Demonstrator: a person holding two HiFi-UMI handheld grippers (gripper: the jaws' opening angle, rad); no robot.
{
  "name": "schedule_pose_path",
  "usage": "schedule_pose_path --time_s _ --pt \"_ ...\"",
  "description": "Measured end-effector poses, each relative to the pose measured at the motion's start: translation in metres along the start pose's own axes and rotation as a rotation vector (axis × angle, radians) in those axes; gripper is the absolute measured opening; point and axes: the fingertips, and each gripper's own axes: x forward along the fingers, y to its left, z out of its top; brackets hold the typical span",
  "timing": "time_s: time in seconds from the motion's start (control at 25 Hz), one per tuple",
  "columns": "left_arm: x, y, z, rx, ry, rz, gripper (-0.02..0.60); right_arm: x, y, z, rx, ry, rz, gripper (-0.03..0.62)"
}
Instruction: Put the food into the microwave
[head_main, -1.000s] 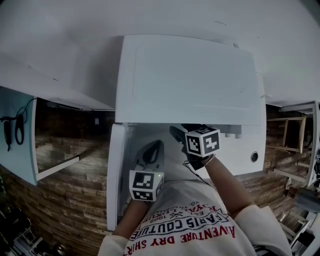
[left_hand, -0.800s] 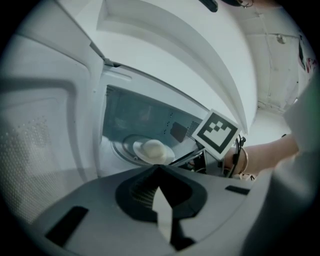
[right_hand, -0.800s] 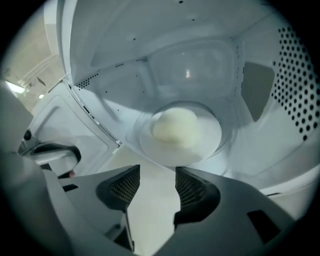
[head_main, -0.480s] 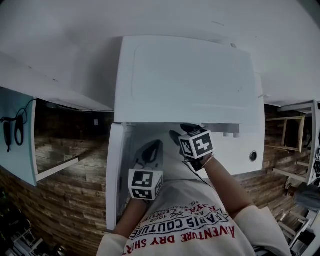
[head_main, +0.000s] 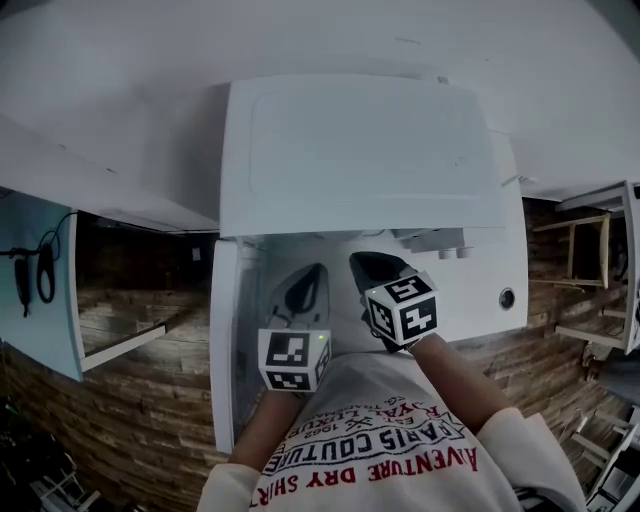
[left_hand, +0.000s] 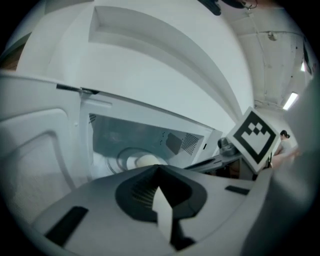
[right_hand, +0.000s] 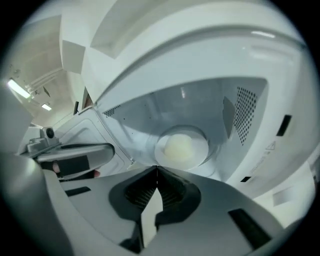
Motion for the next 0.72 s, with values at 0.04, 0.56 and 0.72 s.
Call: schedule_pose_path --time_s 0.04,0.56,0.72 --pt "-0.002 -0.004 0.004 0.000 -0.008 -0.002 0.003 -0.008 0.003 0.004 0.004 -0.023 0.007 0.012" --pt "-0.043 -0.051 0.094 0.133 -0.236 -0.025 0.003 -0.114 0.042 0.078 -0.216 -0.401 0.006 0.011" --pt "-0.056 -0.056 0.114 0.139 -0.290 -0.036 0.003 -0.130 0.042 0.092 -0.215 -0.460 0.009 0.011"
